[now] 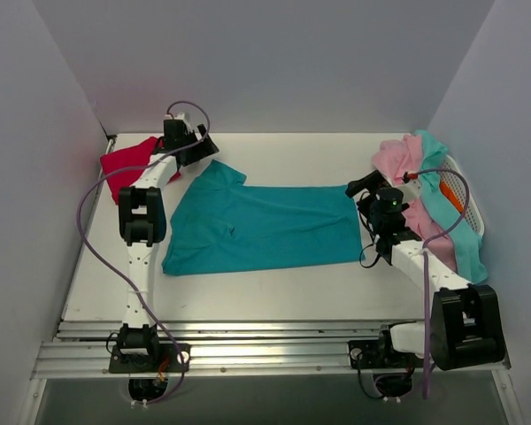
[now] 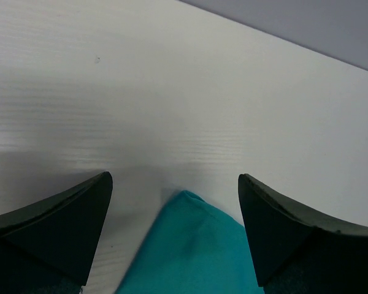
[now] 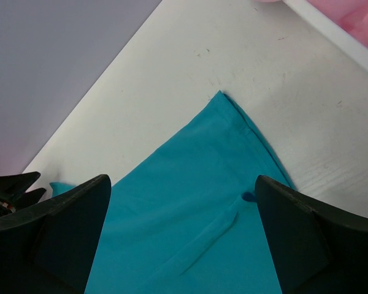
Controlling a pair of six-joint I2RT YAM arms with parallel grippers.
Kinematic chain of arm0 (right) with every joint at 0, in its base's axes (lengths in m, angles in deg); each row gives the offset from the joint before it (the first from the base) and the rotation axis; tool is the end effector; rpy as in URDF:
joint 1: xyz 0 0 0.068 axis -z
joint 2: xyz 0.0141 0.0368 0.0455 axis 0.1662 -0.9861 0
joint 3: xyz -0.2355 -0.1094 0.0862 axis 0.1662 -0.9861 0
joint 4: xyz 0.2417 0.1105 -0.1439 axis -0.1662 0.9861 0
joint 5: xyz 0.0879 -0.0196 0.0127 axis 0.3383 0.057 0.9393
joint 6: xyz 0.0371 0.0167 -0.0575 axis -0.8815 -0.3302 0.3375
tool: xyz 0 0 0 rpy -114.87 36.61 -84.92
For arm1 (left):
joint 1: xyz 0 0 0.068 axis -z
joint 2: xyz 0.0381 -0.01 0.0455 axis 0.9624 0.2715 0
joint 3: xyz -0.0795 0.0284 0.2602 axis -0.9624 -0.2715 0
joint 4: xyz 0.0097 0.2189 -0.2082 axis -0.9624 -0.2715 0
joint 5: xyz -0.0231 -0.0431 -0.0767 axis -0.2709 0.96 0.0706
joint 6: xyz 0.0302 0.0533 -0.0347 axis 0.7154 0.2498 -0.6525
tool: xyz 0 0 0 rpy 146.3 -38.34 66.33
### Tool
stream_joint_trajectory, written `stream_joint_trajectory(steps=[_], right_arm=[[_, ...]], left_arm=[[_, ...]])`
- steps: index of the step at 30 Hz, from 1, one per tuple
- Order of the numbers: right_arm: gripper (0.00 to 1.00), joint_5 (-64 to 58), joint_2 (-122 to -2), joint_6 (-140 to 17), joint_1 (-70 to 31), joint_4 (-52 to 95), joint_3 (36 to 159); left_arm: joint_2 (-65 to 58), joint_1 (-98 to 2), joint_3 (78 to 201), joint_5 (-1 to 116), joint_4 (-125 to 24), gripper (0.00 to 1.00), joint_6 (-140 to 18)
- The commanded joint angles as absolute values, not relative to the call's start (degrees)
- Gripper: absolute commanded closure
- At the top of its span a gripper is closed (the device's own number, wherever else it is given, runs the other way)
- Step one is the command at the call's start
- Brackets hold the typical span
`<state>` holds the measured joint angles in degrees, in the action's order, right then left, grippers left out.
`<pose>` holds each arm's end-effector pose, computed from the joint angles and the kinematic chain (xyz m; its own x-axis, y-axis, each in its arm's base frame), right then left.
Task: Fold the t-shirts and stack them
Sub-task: Fold the flattened tshirt in 1/3 of the way, then grap the side of the flattened tshirt furthest away from the robot with both arms
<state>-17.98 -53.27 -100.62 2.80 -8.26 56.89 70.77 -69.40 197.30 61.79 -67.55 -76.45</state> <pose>0.3330 0.0318 0.2197 -0.0876 0.7098 -0.6989 0.1118 0.7042 0.7012 0.6439 -0.0672 0.1273 -0.6286 -0.3891 -0.6734 -0.0257 0.8758 -0.4820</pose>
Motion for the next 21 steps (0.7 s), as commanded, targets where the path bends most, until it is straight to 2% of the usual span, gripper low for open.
stream_joint_trajectory(steps=[1, 9, 17, 21], right_arm=[[0.00, -18.84, -51.31, -99.69, 3.24, -9.09, 56.32], [0.00, -19.02, -48.60, -99.87, 3.76, -7.16, 55.53], [0.00, -19.28, -47.53, -100.04, 4.11, -6.53, 54.83], [0.00, -19.28, -47.71, -99.96, 4.38, -6.27, 54.74]], left_arm=[[69.79, -69.06, 193.52, 69.61, -67.21, 0.06, -81.41], [66.19, -67.65, 186.05, 68.66, -65.00, 0.05, -82.21], [64.17, -67.56, 180.51, 68.40, -62.89, 0.00, -82.56], [64.52, -67.56, 180.24, 68.22, -62.72, 0.17, -82.74]])
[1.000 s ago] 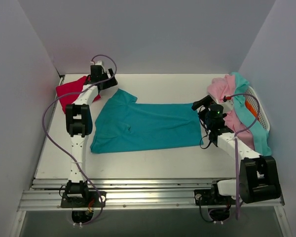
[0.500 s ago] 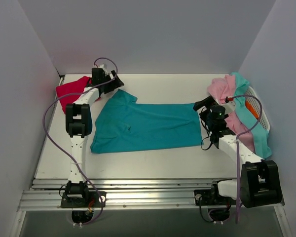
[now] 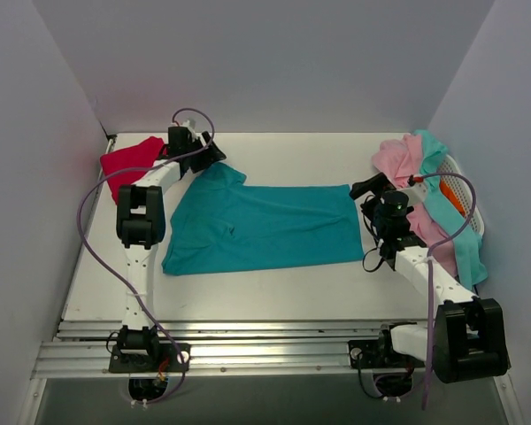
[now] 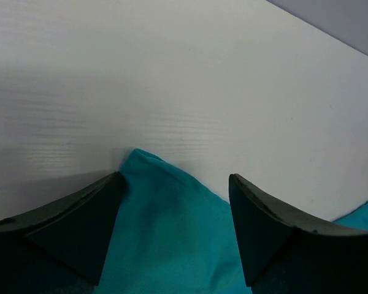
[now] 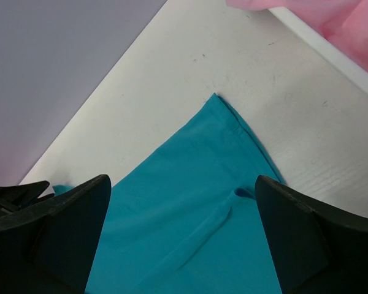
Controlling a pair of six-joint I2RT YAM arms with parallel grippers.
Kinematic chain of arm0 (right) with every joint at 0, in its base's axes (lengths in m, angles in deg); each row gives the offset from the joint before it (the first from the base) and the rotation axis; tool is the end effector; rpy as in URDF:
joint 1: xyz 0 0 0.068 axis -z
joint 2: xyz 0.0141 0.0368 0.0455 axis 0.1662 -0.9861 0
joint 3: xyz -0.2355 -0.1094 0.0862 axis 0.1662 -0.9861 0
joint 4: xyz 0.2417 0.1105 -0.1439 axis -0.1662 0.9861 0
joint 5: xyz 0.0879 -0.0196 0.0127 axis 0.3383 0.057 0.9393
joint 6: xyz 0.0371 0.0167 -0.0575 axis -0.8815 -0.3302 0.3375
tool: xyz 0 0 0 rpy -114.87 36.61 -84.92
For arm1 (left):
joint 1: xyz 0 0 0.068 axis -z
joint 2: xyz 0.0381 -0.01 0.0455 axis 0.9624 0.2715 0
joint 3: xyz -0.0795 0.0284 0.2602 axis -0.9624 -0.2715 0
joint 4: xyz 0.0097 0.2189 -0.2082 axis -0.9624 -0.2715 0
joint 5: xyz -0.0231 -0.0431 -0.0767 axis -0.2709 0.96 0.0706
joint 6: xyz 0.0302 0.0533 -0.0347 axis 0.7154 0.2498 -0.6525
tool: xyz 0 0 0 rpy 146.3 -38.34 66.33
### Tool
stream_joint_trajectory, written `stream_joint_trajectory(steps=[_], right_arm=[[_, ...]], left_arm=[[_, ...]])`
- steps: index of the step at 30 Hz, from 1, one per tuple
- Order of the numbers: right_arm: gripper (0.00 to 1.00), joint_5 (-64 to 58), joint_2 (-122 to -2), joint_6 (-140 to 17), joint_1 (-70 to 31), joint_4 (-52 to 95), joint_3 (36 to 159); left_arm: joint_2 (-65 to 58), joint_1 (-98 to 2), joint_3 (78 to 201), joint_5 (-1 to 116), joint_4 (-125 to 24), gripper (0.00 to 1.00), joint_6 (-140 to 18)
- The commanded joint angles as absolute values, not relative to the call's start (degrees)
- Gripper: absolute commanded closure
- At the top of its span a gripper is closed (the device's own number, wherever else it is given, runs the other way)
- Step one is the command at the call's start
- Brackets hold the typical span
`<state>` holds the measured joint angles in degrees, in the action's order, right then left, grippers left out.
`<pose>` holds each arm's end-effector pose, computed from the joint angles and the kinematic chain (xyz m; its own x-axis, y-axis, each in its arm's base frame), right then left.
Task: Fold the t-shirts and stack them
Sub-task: Grap the side of the flattened tshirt furthest away from the robot with both arms
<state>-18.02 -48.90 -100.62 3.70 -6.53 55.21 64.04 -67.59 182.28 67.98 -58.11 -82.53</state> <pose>0.3205 0.0252 0.2276 -0.0643 0.7123 -0.6989 0.1117 0.7011 0.7043 0.6147 -0.0905 0.1149 -0.6695 -0.4399 -0.5985 0.0142 0.7980 -0.6024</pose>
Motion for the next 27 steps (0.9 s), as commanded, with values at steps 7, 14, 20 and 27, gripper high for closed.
stream_joint_trajectory(steps=[7, 14, 20, 27], right_arm=[[0.00, -19.11, -48.24, -99.96, 4.64, -6.62, 54.73], [0.00, -18.93, -49.82, -99.96, 5.08, -7.50, 54.56], [0.00, -19.90, -54.81, -99.17, 5.78, -8.82, 56.66], [0.00, -16.48, -71.77, -97.23, 6.23, -11.72, 69.05]], left_arm=[[65.22, -67.39, 180.33, 68.13, -62.54, 0.41, -83.09], [65.75, -67.39, 180.94, 67.69, -63.16, 0.81, -82.82], [64.27, -67.39, 180.33, 66.82, -63.16, 0.96, -82.65], [58.81, -67.56, 173.56, 62.77, -59.90, 0.98, -81.16]])
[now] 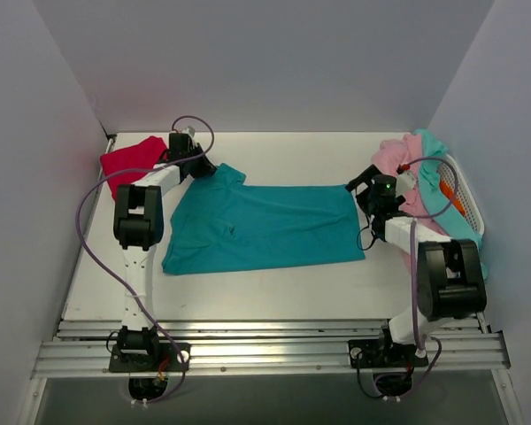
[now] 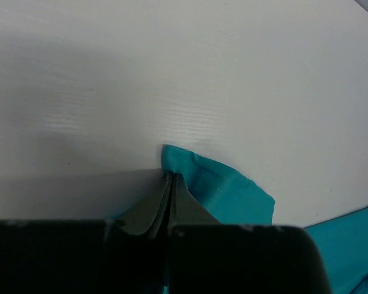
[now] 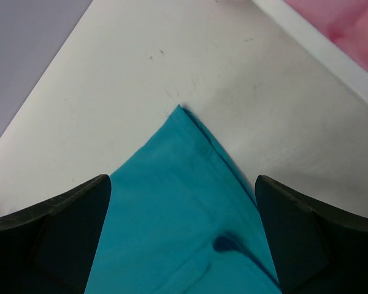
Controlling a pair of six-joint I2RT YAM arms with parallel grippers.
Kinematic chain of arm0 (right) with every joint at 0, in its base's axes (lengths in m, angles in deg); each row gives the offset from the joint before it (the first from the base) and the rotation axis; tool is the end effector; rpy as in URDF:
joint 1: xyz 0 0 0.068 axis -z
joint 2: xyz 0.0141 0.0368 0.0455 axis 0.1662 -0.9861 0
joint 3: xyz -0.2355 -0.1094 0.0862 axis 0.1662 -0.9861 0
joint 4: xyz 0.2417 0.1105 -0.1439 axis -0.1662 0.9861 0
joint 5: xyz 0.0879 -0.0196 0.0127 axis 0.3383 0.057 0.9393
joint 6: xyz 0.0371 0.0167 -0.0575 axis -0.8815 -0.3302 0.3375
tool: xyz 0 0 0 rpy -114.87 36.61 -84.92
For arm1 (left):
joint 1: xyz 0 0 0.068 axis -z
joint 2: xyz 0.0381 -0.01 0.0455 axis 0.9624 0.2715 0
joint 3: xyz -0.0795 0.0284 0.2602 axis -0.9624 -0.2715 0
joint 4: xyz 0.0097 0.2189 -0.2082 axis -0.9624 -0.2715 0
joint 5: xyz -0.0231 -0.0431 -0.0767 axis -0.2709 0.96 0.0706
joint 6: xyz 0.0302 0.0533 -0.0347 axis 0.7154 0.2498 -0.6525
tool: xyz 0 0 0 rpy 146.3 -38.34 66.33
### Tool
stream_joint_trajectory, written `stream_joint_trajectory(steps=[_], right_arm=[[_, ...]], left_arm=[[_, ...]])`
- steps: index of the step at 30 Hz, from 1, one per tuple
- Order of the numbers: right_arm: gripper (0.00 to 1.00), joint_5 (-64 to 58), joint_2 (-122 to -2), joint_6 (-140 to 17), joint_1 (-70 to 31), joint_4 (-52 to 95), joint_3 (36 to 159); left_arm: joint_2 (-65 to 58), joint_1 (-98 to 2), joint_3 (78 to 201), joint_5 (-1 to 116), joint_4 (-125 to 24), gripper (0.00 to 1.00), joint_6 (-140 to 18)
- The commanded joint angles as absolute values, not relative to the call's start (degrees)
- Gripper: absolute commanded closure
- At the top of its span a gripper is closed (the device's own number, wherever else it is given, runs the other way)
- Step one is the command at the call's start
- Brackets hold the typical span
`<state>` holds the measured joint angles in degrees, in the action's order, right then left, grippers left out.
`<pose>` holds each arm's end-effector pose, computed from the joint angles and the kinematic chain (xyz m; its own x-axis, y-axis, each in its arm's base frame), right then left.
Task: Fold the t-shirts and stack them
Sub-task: Grap the side of the flattened tshirt furthest away from the robot with both arms
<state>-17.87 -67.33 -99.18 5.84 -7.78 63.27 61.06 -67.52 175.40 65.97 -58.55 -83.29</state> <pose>0.3745 0.0168 0.1792 -0.1563 0.6892 -0.7075 0.2413 0.7212 0.6493 0.5947 -0.0869 0.0985 -0.6990 -0.4523 -0.5539 -0.0600 0.8089 -0.5848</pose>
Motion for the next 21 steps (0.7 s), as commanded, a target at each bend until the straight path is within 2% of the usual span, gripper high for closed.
stream_joint_trajectory(steps=[1, 5, 11, 17, 21], right_arm=[[0.00, -15.95, -75.97, -97.06, 6.31, -12.33, 70.80], [0.00, -14.19, -85.84, -96.00, 6.58, -12.60, 80.28], [0.00, -12.61, -95.25, -95.83, 6.66, -13.04, 87.15], [0.01, -11.55, -98.95, -96.70, 6.40, -14.88, 86.99], [0.06, -10.93, -100.88, -97.49, 6.23, -15.76, 86.64]], left_arm=[[58.81, -67.74, 173.56, 63.73, -59.47, 0.98, -81.24], [58.19, -67.74, 172.51, 63.38, -58.59, 0.98, -81.24], [58.19, -68.18, 172.16, 65.05, -57.89, 0.98, -81.77], [58.28, -68.62, 171.80, 65.84, -56.92, 0.98, -82.65], [58.19, -68.53, 171.45, 65.85, -56.48, 0.98, -82.74]])
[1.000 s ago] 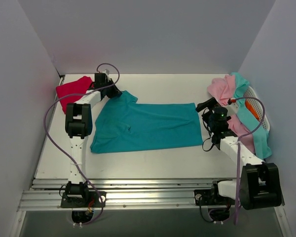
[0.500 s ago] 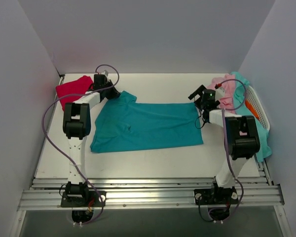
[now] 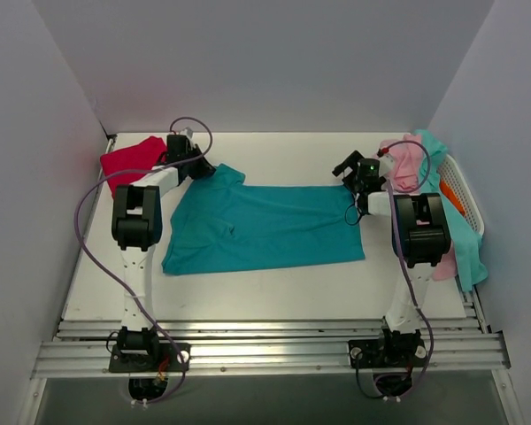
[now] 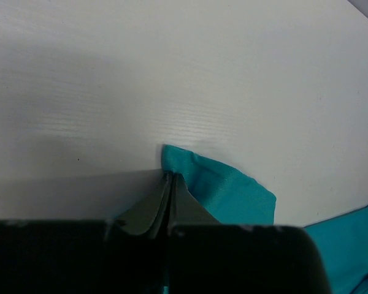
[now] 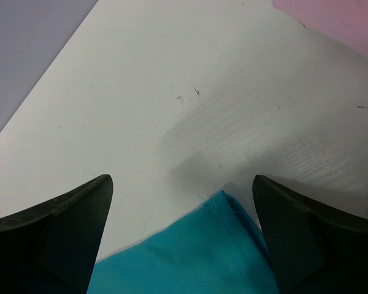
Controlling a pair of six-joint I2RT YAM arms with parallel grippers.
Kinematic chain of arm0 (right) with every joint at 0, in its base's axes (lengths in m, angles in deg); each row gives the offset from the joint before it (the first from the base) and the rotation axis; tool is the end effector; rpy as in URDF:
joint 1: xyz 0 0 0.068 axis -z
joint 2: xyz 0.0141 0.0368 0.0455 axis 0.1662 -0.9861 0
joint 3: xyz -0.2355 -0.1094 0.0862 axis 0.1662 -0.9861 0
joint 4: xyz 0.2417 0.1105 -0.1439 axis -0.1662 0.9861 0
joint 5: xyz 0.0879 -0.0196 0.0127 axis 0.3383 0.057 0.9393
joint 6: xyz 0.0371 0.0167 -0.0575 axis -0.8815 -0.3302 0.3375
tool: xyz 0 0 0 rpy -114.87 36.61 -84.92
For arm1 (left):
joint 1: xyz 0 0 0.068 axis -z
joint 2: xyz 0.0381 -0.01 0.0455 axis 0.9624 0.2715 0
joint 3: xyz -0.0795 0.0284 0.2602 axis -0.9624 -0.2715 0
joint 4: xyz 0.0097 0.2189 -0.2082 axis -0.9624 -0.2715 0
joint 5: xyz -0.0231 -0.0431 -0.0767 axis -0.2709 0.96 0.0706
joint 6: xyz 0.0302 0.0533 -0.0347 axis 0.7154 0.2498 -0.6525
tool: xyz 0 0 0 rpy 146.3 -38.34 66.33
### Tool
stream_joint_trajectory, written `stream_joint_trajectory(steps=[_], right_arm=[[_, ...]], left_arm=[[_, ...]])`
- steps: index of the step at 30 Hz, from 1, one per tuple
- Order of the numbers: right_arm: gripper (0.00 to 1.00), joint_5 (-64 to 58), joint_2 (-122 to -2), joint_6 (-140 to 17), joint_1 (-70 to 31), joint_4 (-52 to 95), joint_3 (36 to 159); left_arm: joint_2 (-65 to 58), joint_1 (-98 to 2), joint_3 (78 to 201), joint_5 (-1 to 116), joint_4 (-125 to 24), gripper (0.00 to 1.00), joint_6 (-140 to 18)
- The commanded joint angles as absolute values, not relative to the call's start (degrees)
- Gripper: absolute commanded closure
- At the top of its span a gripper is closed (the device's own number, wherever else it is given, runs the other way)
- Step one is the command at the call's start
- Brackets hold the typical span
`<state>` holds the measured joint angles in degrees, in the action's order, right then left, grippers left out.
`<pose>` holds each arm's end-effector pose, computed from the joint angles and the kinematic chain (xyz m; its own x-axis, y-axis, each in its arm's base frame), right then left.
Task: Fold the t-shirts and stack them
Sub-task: Grap the side of the flattened tshirt furthest away from the robot with both arms, then fold the other side of the tshirt into a rectangle
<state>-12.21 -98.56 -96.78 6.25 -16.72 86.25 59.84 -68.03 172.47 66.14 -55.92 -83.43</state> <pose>0.4887 0.0265 0.1175 -0.2167 0.6619 -0.7176 0.1621 0.7493 0.6421 0.5899 -0.0812 0.0963 -0.6871 -0.4608 -0.5617 -0.0577 0.8053 -0.5900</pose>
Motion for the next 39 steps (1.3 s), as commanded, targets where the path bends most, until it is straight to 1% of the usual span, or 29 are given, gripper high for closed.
stream_joint_trajectory(steps=[1, 2, 7, 12, 13, 15, 18, 20, 22, 23, 25, 26, 27, 29, 30, 31, 39], right_arm=[[0.10, -10.93, -101.06, -97.93, 6.23, -15.85, 86.55], [0.11, -9.28, -101.15, -98.02, 5.96, -15.94, 86.38], [0.23, -9.53, -100.09, -98.37, 5.70, -15.85, 85.15], [0.28, -9.88, -98.25, -99.08, 5.70, -15.32, 83.39], [0.32, -9.88, -97.99, -99.16, 5.70, -15.24, 83.04], [0.33, -9.88, -97.11, -99.43, 5.61, -15.50, 82.16], [0.42, -9.88, -96.40, -99.52, 5.70, -15.50, 81.37], [0.47, -9.97, -96.31, -99.60, 5.61, -15.50, 81.19], [0.55, -9.79, -96.31, -99.69, 5.52, -15.33, 81.02], [0.56, -9.79, -96.23, -99.69, 5.52, -15.15, 80.84], [0.61, -10.14, -96.14, -99.69, 5.26, -15.15, 80.66], [0.65, -10.14, -96.40, -99.61, 5.08, -14.98, 80.75], [0.75, -10.14, -96.58, -99.52, 5.00, -14.80, 80.75], [0.88, -10.14, -96.84, -99.52, 5.08, -14.62, 81.01], [1.00, -10.14, -97.02, -99.60, 5.00, -14.36, 81.10], [1.00, -11.80, -97.10, -99.60, 4.99, -14.10, 81.36], [1.00, -12.60, -95.53, -99.08, 4.99, -13.13, 81.81]], left_arm=[[58.19, -68.53, 171.45, 65.85, -56.57, 0.98, -82.74], [58.19, -68.53, 171.45, 65.85, -56.48, 0.98, -82.74], [58.19, -68.62, 171.45, 65.85, -56.48, 0.98, -82.82], [58.28, -68.71, 171.45, 65.93, -56.48, 0.98, -82.82], [58.28, -68.71, 171.45, 65.93, -56.48, 0.98, -82.82], [58.28, -68.71, 171.54, 65.93, -56.57, 0.98, -82.82], [58.37, -68.71, 171.63, 65.93, -56.57, 0.98, -82.91], [58.54, -68.71, 171.80, 65.93, -56.74, 0.98, -82.91], [58.54, -68.71, 171.89, 65.93, -56.74, 0.98, -82.91], [58.63, -68.71, 171.89, 65.93, -56.83, 0.98, -82.91], [58.54, -68.62, 171.98, 65.93, -56.74, 0.98, -82.91], [58.54, -68.71, 171.98, 65.93, -56.83, 0.98, -82.91], [58.63, -68.71, 172.07, 65.93, -56.83, 0.98, -82.91], [58.54, -68.71, 171.89, 65.93, -56.83, 0.98, -83.00], [58.54, -68.71, 171.89, 65.93, -56.92, 0.98, -82.91], [58.46, -68.79, 171.80, 65.85, -56.92, 0.98, -83.00], [56.88, -69.15, 171.10, 66.02, -56.74, 0.98, -83.26]])
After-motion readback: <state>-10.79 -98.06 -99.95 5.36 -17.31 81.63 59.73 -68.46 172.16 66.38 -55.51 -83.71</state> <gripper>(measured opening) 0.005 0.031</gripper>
